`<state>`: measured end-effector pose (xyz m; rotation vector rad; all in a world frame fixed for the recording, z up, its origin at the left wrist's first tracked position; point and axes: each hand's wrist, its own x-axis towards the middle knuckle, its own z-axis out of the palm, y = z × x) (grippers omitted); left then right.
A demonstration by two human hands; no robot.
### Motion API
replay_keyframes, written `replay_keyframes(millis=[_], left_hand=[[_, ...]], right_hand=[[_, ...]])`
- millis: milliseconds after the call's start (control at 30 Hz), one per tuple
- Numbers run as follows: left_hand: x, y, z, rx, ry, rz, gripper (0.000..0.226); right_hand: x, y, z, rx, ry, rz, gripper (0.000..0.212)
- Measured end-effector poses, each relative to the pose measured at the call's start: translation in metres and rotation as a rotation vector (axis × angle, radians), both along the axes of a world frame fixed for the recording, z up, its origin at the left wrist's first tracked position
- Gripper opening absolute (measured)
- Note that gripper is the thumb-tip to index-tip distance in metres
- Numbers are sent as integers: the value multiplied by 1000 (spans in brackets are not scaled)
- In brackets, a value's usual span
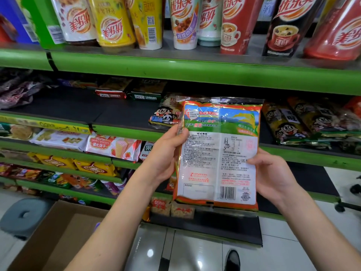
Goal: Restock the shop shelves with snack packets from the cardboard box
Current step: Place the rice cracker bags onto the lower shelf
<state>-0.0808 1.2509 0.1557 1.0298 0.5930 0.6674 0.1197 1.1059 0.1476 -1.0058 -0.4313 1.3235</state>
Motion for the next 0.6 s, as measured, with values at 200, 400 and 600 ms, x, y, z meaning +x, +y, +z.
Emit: replay_keyframes(millis=[200, 400, 600], left_hand=[[-3, -4, 6, 34, -5, -41, 37], [-12, -6, 1, 92, -45, -217, 92], [-16, -8, -8, 79, -57, -257, 97]], right_hand=[[-1, 1, 1, -11, 18, -38, 55], [-2, 2, 1, 27, 53, -59, 52], [-3, 2, -3, 24, 57, -97, 55]])
